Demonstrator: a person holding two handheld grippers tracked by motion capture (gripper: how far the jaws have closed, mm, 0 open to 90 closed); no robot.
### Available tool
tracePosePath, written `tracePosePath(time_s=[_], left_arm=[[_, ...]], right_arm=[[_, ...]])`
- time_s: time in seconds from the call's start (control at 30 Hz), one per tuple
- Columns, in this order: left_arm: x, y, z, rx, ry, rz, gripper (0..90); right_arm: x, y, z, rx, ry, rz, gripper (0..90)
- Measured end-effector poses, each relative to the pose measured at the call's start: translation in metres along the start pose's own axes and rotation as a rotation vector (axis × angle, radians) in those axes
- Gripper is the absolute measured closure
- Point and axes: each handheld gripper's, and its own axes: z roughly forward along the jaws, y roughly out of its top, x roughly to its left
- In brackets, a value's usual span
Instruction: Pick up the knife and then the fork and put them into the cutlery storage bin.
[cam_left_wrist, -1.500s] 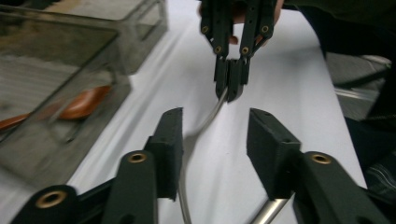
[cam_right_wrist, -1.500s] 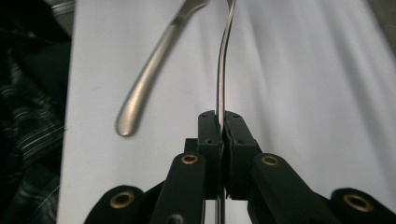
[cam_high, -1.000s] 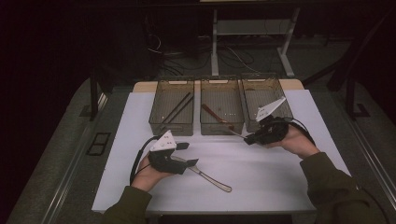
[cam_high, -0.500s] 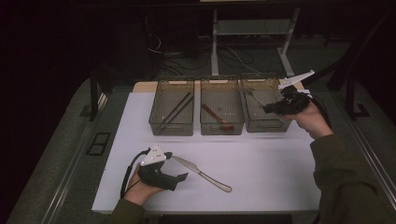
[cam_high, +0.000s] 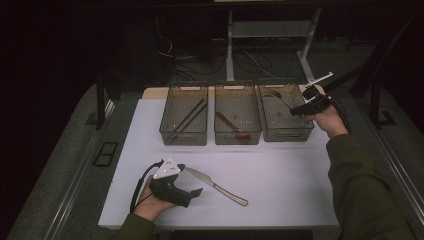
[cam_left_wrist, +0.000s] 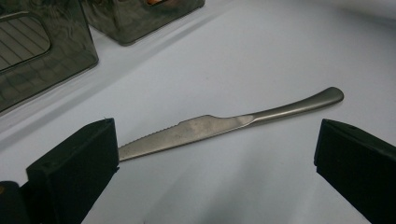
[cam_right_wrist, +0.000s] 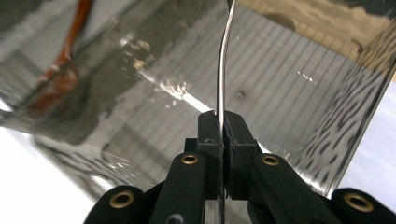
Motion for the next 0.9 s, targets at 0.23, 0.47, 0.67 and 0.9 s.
tracePosePath(time_s=[0.23, 0.47, 0.67, 0.9], left_arm=[[0.001, 0.0, 0.0, -0.003, -0.002, -0.002, 0.0], [0.001, 0.0, 0.0, -0.001, -0.003, 0.003, 0.0], [0.003, 0.002, 0.0, 0.015, -0.012, 0.021, 5.2], [0.002, 0.007, 0.003, 0.047, -0.061, 0.042, 37.4]], right_arm=[[-0.003, -0.003, 0.008, 0.029, -0.012, 0.016, 85.6], [-0.004, -0.007, 0.008, -0.01, -0.017, 0.025, 65.2], [0.003, -0.012, -0.013, -0.128, 0.046, 0.053, 47.6], [0.032, -0.029, -0.03, -0.199, 0.117, 0.0, 36.6]])
